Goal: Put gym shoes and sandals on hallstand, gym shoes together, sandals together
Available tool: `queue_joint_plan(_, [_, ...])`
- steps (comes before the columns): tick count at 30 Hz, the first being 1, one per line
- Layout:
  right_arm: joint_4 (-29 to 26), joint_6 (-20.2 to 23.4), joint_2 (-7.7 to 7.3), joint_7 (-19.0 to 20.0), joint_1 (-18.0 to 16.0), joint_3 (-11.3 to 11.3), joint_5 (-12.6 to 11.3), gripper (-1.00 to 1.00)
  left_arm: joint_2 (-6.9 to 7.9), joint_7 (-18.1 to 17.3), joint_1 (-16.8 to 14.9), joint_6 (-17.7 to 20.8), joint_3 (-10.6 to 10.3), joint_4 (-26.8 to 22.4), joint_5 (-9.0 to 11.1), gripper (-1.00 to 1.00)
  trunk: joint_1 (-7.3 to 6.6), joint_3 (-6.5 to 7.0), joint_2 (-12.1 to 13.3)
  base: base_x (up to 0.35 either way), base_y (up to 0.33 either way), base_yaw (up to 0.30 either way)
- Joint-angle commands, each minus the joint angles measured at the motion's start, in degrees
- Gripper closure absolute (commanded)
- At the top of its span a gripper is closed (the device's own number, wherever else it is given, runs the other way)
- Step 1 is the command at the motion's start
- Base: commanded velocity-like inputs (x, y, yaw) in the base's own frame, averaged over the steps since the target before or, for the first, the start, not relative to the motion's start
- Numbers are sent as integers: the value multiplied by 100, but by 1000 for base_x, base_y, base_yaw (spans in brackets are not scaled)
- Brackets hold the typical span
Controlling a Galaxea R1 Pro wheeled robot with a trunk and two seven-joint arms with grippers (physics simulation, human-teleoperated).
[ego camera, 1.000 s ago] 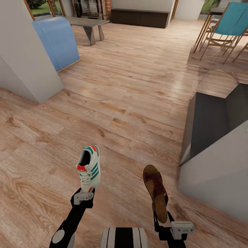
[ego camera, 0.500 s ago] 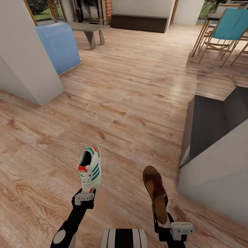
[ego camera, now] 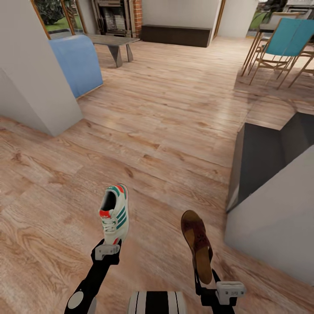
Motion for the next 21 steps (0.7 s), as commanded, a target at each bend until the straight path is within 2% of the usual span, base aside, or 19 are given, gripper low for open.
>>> queue_joint_plan(1, [1, -5, 0, 10, 0, 0, -18, 100, 0, -1, 0, 2, 0, 1, 0, 100, 0, 9, 0, -258, 0, 0])
queue_joint_plan(21, [-10, -6, -1, 10, 6, 0, -18, 100, -1, -1, 0, 5, -2, 14, 0, 100, 0, 183, 0, -309, 0, 0])
